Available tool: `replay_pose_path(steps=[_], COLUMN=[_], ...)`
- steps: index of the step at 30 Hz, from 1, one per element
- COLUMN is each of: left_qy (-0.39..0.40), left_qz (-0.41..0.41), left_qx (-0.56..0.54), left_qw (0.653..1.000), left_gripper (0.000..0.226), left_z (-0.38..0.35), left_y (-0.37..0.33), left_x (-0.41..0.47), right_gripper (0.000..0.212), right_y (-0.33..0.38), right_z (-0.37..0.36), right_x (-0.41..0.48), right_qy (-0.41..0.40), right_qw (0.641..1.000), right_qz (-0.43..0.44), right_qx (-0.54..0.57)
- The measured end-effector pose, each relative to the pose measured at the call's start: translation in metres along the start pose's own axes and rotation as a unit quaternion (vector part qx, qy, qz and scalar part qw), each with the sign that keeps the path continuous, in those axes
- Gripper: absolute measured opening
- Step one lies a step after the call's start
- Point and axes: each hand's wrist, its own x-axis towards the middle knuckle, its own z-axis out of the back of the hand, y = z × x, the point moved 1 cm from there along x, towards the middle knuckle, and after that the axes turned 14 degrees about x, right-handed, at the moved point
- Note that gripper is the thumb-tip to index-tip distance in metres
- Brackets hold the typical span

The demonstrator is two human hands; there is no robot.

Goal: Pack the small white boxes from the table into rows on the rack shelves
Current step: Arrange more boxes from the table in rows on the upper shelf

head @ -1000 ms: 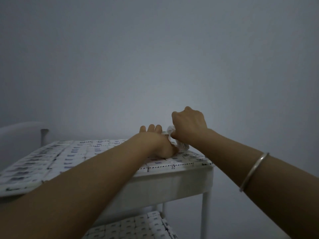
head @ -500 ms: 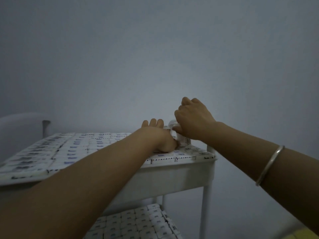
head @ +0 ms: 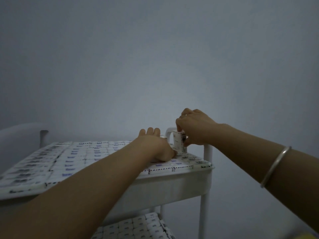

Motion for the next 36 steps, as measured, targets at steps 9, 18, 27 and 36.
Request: replay_pose_path(steps=[9,18,27,36], left_qy=[0.001,-0.009,-0.140,-0.220], left_qz=[0.002,0.000,-0.021,-0.034], left_qx=[-0.003,-0.009,-0.092,-0.544], left_qw=[1.000,1.000,0.986,0.809], left_gripper=[0.068,0.068,0.063,0.115], left_z=[-0.002,-0.005,-0.009,0.005], left_y=[0.000,0.001,0.006,0.012], left_x=[-0.001,0.003,-0.002,-0.001], right_gripper=[0.053,0.036,0.048,0.030], right_y=[0.010,0.018,0.012,0.008], right_z=[-0.015,-0.020,-0.010,0.027], right_x=[0.001,0.002,0.007,-0.009], right_qy=[0.005,0.047,0.144,-0.133], right_qw=[0.999,0.997,0.985,0.877], right_qz=[0.004,0.011,-0.056,-0.105], right_qx=[-0.051,-0.055,0.080,0.450])
